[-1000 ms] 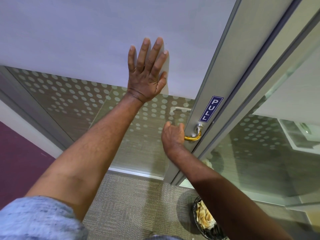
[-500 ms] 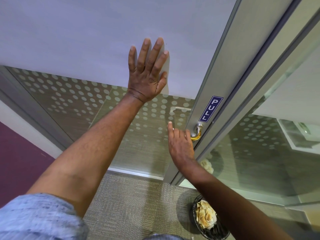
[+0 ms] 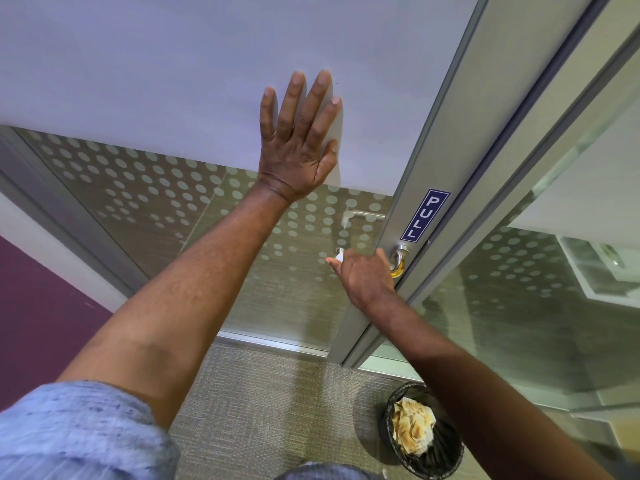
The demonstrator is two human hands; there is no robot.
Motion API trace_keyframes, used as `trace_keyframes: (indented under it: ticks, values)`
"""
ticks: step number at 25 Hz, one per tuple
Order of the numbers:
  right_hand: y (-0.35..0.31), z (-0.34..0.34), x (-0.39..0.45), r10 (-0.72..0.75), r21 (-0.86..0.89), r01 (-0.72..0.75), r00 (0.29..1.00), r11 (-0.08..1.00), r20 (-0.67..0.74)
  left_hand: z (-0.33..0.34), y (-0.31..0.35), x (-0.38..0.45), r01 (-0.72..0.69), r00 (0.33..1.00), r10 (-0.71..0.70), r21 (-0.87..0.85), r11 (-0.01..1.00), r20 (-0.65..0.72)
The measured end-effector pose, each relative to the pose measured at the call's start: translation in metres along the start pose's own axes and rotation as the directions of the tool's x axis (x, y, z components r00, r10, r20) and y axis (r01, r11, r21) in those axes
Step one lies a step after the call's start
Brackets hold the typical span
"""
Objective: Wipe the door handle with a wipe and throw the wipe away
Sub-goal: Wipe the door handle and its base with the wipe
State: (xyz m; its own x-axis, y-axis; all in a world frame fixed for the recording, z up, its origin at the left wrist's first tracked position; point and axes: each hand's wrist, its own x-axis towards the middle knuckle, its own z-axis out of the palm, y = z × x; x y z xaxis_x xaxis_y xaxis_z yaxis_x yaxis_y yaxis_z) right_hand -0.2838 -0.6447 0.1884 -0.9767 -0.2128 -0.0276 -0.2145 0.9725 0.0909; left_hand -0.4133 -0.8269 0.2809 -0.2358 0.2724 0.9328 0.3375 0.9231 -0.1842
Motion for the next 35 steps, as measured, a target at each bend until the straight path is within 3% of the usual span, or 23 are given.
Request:
trace_keyframes:
  ticks: [7,13,19,26,31,35]
  values:
    - [-0.008,0.023,-0.021,0.046,0.177,-0.017,0.986,0.984,-0.162,-0.001,0.000,0.000,0.001,1.000,-0.001,-0.002,1.000,0.010]
    - [0.002,0.022,-0.016,-0.044,0.091,0.058,0.987,0.994,-0.153,-0.001,0.001,0.000,0.002,1.000,-0.002,-0.008,1.000,0.011]
    - [-0.006,0.013,-0.004,0.042,-0.012,-0.043,0.993,0.999,-0.107,0.000,0.000,-0.002,0.002,1.000,-0.002,-0.007,1.000,0.020]
    - [0.004,0.026,-0.027,0.069,0.065,-0.052,0.955,0.997,-0.290,0.002,-0.001,-0.003,0.005,1.000,-0.005,0.005,1.000,0.017]
    - [0.016,0.043,-0.041,0.002,0.009,0.001,0.927,1.000,-0.375,0.002,0.000,-0.002,0.002,1.000,-0.002,0.019,1.000,0.004]
    - [0.019,0.036,-0.035,-0.021,0.003,0.022,0.963,1.000,-0.268,0.001,0.002,-0.001,0.000,1.000,0.000,0.021,1.000,-0.004]
